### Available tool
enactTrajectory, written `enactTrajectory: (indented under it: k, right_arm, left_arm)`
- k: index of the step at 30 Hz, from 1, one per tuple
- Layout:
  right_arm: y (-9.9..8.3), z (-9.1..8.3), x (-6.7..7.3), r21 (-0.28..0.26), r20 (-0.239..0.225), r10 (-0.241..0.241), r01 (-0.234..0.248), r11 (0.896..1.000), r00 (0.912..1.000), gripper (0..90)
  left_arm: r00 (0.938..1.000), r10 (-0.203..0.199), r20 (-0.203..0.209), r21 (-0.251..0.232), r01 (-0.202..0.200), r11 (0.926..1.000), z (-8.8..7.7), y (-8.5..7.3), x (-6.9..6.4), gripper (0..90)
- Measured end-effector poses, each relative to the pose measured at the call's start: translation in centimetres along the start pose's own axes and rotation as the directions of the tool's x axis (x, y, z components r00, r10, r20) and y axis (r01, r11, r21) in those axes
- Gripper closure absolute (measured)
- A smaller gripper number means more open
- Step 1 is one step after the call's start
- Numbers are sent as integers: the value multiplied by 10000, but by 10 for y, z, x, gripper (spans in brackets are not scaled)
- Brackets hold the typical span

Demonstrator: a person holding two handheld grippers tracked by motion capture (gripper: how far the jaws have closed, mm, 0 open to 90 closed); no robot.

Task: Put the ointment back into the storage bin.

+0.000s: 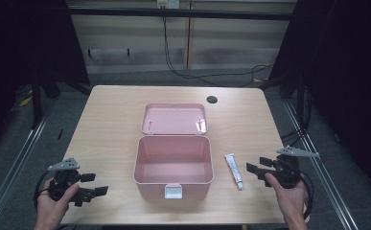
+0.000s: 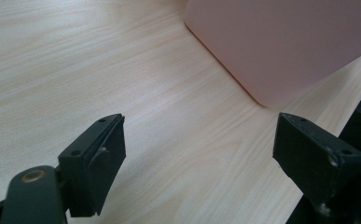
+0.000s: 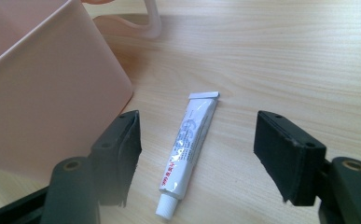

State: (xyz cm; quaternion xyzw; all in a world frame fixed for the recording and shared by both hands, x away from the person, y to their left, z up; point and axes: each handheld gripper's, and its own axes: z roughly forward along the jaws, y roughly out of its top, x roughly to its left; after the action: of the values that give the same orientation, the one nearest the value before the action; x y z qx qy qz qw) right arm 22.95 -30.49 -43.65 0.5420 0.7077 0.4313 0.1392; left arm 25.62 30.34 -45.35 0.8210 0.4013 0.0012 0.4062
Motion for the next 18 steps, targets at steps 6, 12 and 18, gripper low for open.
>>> enactTrajectory:
  k: [6,12,18]
  right_arm:
    - [3,2,0,-35,-127,59,-60,10000,9999,371]
    - [10,-2,3,-145,-179,-52,49,9999,9998,423]
    - [18,-4,10,52,-628,-375,379,9993,9973,447]
  left_arm:
    - [10000,4,6,91,-4,10000,1,0,0,170]
    - [10000,-29,6,80,29,10000,1,0,0,170]
    - [10000,-46,-11,27,46,10000,-1,-1,0,170]
